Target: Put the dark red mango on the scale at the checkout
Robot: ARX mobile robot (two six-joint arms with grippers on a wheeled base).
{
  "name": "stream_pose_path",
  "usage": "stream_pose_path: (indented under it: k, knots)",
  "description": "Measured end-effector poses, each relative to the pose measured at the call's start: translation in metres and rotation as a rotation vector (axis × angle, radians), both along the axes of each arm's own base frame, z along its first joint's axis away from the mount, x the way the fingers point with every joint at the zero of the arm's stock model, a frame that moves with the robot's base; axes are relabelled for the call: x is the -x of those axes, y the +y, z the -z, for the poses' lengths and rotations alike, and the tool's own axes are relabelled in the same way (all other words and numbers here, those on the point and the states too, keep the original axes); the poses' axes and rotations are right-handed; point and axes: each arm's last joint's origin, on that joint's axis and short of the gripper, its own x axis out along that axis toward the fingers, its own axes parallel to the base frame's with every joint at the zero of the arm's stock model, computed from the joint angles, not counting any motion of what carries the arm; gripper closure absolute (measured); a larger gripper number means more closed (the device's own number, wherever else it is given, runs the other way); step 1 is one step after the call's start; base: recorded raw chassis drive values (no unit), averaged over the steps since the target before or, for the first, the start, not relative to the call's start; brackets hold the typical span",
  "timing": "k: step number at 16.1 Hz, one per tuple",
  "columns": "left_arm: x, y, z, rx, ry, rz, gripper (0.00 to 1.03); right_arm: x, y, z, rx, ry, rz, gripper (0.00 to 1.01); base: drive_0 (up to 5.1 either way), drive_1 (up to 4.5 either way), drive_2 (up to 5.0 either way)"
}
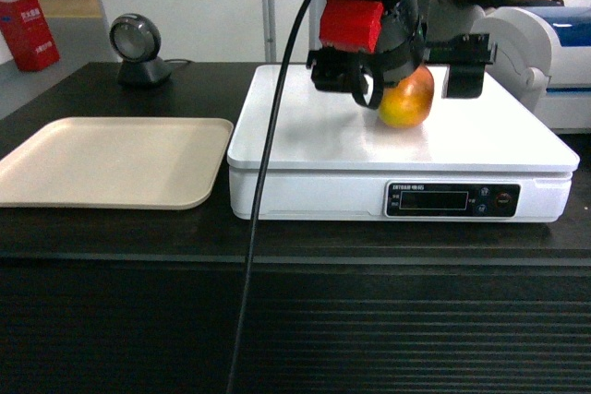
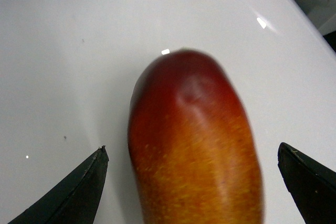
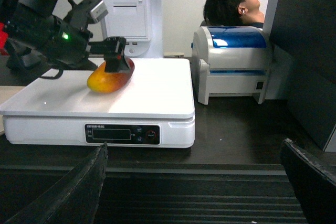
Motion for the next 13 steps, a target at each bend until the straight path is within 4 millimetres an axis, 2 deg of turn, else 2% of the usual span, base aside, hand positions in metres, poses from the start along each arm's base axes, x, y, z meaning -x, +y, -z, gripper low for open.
stream_pose_path:
  k: [5,8,9,10,11,13]
  knots:
    - [0.013,0.008,-0.055,0.064,-0.177,-0.006,0.05,0.0,0.0,0.0,0.0,0.0,0.0,0.03,0.0,0.0,0.0]
    - [0.041,0.029,-0.093,0.144,-0.289,0.021,0.05,0.0,0.0,0.0,0.0,0.0,0.0,0.03,0.0,0.0,0.0]
    - [0.054,0.041,-0.108,0.168,-0.327,0.019,0.05,0.0,0.0,0.0,0.0,0.0,0.0,0.03,0.0,0.0,0.0]
    - [0.083,0.073,-0.137,0.184,-0.436,-0.038,0.05,0.0,0.0,0.0,0.0,0.0,0.0,0.03,0.0,0.0,0.0]
    - [0.107,0.105,-0.148,0.18,-0.497,-0.117,0.05,0.0,0.0,0.0,0.0,0.0,0.0,0.03,0.0,0.0,0.0]
    - [0.139,0.135,-0.149,0.139,-0.534,-0.19,0.05,0.0,0.0,0.0,0.0,0.0,0.0,0.03,0.0,0.0,0.0]
